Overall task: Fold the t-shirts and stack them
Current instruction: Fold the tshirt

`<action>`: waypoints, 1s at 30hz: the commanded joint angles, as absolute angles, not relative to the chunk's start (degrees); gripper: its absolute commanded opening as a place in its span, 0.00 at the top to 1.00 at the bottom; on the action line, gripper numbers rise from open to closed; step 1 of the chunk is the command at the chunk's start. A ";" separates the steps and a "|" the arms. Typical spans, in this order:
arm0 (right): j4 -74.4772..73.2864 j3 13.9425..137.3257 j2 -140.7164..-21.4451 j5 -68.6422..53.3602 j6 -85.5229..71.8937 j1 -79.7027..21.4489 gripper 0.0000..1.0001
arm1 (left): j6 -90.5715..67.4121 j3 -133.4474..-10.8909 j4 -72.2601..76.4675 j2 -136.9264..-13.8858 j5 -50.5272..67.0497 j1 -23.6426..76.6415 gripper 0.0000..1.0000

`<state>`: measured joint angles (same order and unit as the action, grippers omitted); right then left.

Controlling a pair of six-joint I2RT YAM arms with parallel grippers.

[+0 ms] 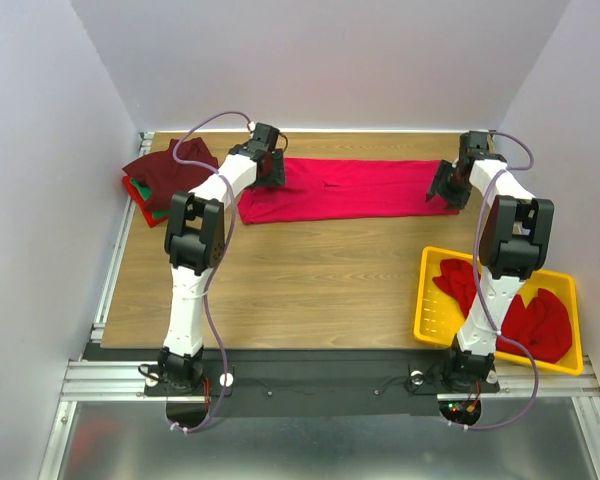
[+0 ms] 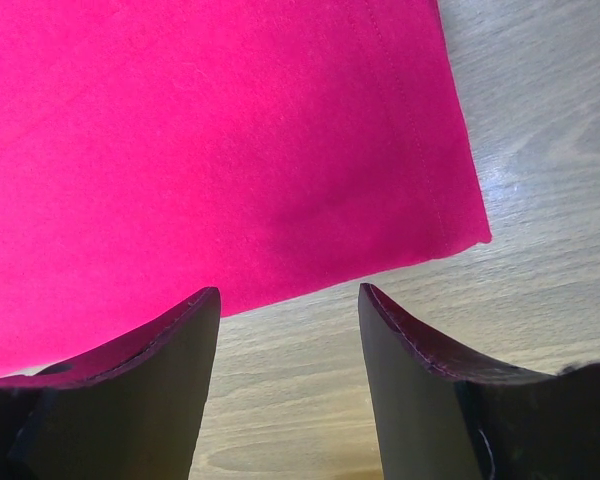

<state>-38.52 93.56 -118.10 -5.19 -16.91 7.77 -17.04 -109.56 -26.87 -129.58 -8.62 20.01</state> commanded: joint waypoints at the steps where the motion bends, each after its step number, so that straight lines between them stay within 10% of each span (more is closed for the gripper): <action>1: -37.70 92.55 -114.79 -4.48 -17.31 7.38 0.37 | -17.32 -109.69 -25.31 -125.77 -8.52 19.34 0.24; 30: -37.71 91.50 -114.43 -4.66 -16.96 7.38 0.37 | -15.38 -115.85 -26.46 -131.75 -7.03 19.25 0.51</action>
<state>-38.54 91.88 -117.78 -4.97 -16.88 7.77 -16.10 -118.48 -27.40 -135.74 -7.62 19.38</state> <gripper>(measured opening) 0.634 0.489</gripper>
